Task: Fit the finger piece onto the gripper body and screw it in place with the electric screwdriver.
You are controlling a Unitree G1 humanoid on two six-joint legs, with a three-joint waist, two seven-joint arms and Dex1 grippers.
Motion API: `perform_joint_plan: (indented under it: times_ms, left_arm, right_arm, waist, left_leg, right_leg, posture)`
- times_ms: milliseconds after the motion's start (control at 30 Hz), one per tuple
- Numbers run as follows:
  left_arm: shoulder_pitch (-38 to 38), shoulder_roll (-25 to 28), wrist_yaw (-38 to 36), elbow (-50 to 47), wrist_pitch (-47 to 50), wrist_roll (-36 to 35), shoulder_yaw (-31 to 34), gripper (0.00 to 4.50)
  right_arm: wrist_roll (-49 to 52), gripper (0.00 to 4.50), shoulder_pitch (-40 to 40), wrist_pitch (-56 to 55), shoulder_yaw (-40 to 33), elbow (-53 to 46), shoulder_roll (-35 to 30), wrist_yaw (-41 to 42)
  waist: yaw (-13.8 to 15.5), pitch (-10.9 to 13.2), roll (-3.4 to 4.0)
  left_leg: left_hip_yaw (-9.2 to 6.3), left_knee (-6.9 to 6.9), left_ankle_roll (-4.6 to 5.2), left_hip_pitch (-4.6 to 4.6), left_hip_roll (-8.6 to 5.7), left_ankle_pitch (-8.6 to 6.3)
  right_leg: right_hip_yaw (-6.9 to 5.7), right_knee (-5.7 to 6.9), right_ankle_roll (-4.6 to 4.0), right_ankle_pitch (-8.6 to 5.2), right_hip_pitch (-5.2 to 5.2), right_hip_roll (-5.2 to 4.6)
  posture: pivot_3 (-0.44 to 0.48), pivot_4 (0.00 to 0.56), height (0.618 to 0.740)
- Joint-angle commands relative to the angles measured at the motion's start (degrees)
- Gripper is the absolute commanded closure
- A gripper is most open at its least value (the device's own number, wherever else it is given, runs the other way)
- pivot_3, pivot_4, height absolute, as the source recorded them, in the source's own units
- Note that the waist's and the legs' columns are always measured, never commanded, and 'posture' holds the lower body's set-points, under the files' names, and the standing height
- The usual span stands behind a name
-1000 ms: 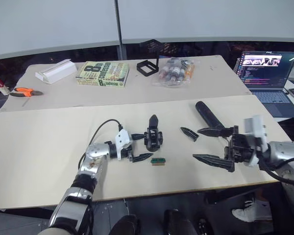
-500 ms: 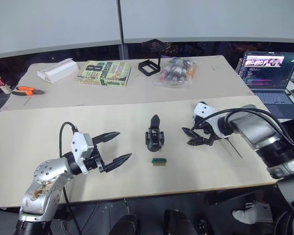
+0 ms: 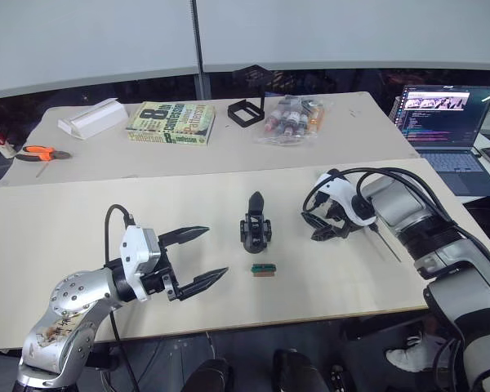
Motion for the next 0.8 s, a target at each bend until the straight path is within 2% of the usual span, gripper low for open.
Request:
perform_joint_plan:
  times_ms: [33, 167, 200, 267, 333, 433, 500, 600, 700, 800]
  left_arm:
    - [-1.7, 1.1, -0.2, -1.1, 0.5, -1.3, 0.3, 0.00]
    - [-3.8, 0.9, 1.2, -0.5, 2.4, -3.4, 1.3, 0.00]
    - [-5.0, 0.4, 2.2, -0.5, 3.5, -4.7, 1.6, 0.00]
    - [-6.8, -0.4, 3.8, -0.6, 4.5, -6.4, 2.0, 0.00]
    - [-10.9, -2.5, 8.7, 0.2, 6.5, -7.9, 2.3, 0.00]
    - [-18.3, -6.5, 16.2, 1.7, 12.1, -12.1, 1.6, 0.00]
    - [-22.8, -10.5, 21.9, 2.7, 15.9, -15.7, 0.9, 0.00]
    - [-27.6, -18.1, 30.5, 4.9, 18.8, -19.7, 0.3, 0.00]
    - [-30.0, -21.1, 31.6, 6.2, 20.3, -18.5, -2.8, 0.00]
    - [-32.3, -23.4, 32.1, 8.4, 20.1, -17.9, -4.3, 0.00]
  right_arm:
    - [-1.6, 1.79, 1.6, 0.8, -0.6, -0.7, 0.0, -0.2]
    - [-0.9, 3.19, 3.6, 2.4, -2.9, -5.5, -1.6, 0.8]
    - [-0.1, 3.40, 5.5, 0.6, -5.0, -9.0, -3.0, 0.6]
    - [1.2, 3.39, 8.6, -2.8, -8.7, -14.4, -4.7, 0.2]
    - [5.4, 3.39, 12.5, -6.0, -15.9, -21.3, -4.9, -0.8]
    - [11.8, 3.39, 19.2, -11.7, -28.7, -33.2, -0.8, -7.2]
    - [12.6, 3.39, 23.5, -17.6, -33.8, -40.6, 2.4, -12.6]
    - [13.7, 3.39, 29.3, -21.0, -35.3, -51.6, 5.6, -16.2]
    - [12.2, 3.39, 30.8, -22.7, -33.4, -56.7, 8.9, -21.1]
    - [10.0, 3.39, 30.5, -24.9, -31.4, -57.7, 10.1, -23.7]
  waist:
    - [0.0, 0.0, 0.00]
    - [0.1, 0.0, 0.00]
    - [0.2, 0.0, 0.00]
    - [0.6, 0.0, 0.00]
    - [0.7, 0.0, -0.01]
    - [0.6, 0.0, -0.02]
    - [0.4, 0.0, -0.02]
    - [0.5, 0.0, -0.03]
    - [0.3, 0.0, -0.04]
    - [0.3, 0.0, -0.04]
  left_leg:
    - [0.00, 0.00, 0.00, 0.01, 0.00, 0.00]
    - [0.00, 0.00, -0.01, 0.00, -0.01, 0.00]
    - [0.00, 0.00, -0.01, 0.00, -0.01, 0.00]
    - [-0.04, 0.00, 0.00, -0.04, -0.01, 0.00]
    - [-0.04, 0.01, 0.00, -0.05, -0.02, 0.00]
    - [-0.04, 0.05, -0.02, -0.09, -0.02, 0.01]
    - [-0.05, 0.05, -0.06, -0.05, 0.00, 0.03]
    - [-0.06, 0.03, -0.08, -0.03, 0.00, 0.04]
    - [-0.03, 0.14, -0.09, -0.03, -0.02, 0.04]
    - [0.00, 0.14, -0.11, -0.02, -0.06, 0.06]
  right_leg:
    - [0.00, 0.00, 0.00, 0.00, 0.00, 0.00]
    - [-0.01, 0.01, 0.00, 0.00, 0.00, 0.00]
    - [-0.01, 0.00, 0.00, 0.00, 0.00, 0.00]
    - [-0.06, -0.02, 0.00, 0.00, -0.02, -0.01]
    - [-0.06, -0.03, 0.01, 0.00, -0.03, -0.01]
    - [-0.03, 0.01, 0.02, 0.01, -0.04, -0.01]
    - [0.01, 0.07, 0.02, 0.01, -0.05, 0.01]
    - [0.00, 0.11, 0.02, 0.01, -0.03, 0.03]
    - [0.03, 0.11, 0.03, 0.01, -0.04, 0.04]
    - [0.05, 0.16, 0.03, 0.01, -0.04, 0.06]
  posture:
    - [0.000, 0.150, 0.740]
    - [0.000, 0.150, 0.740]
    - [0.000, 0.150, 0.740]
    - [0.000, 0.150, 0.740]
    - [0.000, 0.150, 0.740]
    - [0.000, 0.150, 0.740]
    - [0.000, 0.150, 0.740]
    - [0.000, 0.150, 0.740]
    - [0.000, 0.150, 0.740]
    - [0.000, 0.150, 0.740]
